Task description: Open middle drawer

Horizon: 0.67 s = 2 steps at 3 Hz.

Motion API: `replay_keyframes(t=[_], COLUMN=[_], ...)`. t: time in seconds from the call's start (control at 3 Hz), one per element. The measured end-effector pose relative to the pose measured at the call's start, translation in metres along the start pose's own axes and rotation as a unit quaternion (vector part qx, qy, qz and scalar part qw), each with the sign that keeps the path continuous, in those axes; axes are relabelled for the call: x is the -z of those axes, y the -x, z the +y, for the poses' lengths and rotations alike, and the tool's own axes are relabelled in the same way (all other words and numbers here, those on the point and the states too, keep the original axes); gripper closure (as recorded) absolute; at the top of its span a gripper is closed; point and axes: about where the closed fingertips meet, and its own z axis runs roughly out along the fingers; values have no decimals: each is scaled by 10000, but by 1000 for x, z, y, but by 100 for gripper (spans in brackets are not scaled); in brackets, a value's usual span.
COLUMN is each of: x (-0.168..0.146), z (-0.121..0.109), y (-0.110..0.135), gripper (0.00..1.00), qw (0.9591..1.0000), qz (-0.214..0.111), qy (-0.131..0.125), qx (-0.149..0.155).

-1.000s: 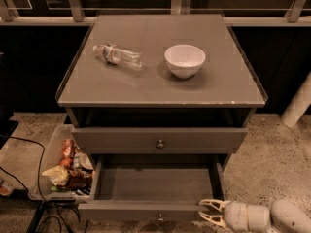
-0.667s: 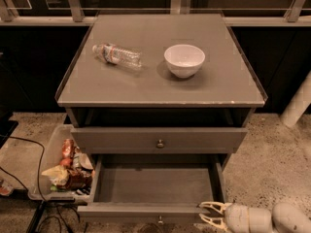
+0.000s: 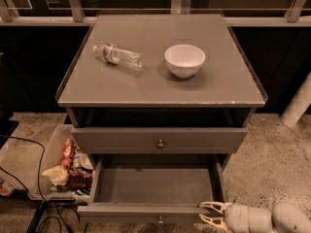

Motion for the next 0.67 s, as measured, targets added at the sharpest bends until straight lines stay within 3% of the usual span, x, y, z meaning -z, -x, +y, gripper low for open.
replay_keyframes(t=[0.67], x=[0], z=[0], y=[0], gripper=[13], qw=[10000], qz=[-1], qy=[0], qx=[0])
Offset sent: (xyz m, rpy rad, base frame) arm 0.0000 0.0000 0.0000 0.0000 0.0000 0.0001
